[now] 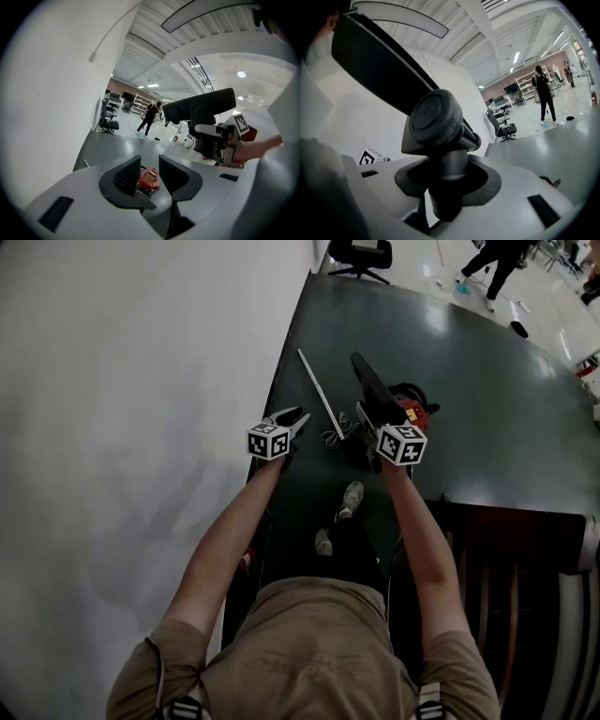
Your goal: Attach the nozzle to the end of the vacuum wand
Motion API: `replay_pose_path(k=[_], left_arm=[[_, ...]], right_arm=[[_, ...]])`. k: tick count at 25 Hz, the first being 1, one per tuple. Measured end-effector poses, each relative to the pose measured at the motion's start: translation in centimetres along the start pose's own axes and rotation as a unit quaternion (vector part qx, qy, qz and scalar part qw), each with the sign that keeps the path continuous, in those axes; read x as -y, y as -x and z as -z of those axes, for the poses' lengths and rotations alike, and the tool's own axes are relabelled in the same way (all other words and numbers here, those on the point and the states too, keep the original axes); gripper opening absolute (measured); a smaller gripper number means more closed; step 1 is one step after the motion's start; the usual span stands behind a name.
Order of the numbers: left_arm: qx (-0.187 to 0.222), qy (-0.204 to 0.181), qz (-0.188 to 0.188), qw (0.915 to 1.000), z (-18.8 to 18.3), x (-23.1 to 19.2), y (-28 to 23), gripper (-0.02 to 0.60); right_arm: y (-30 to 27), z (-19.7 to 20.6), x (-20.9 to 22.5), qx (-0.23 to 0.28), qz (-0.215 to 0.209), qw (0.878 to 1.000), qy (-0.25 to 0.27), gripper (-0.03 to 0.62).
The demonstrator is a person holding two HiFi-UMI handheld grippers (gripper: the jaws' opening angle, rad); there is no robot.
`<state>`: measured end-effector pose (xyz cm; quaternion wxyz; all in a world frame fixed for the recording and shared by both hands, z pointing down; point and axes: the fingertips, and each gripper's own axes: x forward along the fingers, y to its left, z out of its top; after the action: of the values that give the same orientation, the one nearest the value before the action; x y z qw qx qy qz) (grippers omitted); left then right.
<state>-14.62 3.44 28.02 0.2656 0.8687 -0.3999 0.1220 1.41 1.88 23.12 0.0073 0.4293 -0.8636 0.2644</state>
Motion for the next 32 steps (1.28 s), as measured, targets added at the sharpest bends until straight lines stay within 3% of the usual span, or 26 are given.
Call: replay_pose_path(k=[14,20,24,28,32], left_arm=[[-0.055,0.03,-0.013,0.998,-4.2,-8.6,-15.2,0.117],[-0.08,0.066,-0.006,0.9946,-3.9,-12.9,-21.8,0.117],[-0.073,0.13,-0.008,0.9888,-1.2,-16.9,-26.0,0.117],[-0.1,0.17,-0.021,0.98,3.8,-21.6,-30.3,0.118],[-0.102,0.22,-0.037,0.9694,9.5,-28.1,-34.6,0.118]], right_arm=[[-12.2,-3.6,14.0,-0.038,-0.012,0.999,-0.013,0.16],[-17.0,-3.4,20.0,-0.049,-0.005,0.998,-0.041,0.16],[-21.0,-0.7,25.0,-0.048,0.02,0.995,-0.085,0.16],[-25.4,3.1,29.9,-0.052,0.043,0.991,-0.112,0.16],[-29.7,7.6,34.3,-0.041,0.071,0.985,-0.148,0.16]])
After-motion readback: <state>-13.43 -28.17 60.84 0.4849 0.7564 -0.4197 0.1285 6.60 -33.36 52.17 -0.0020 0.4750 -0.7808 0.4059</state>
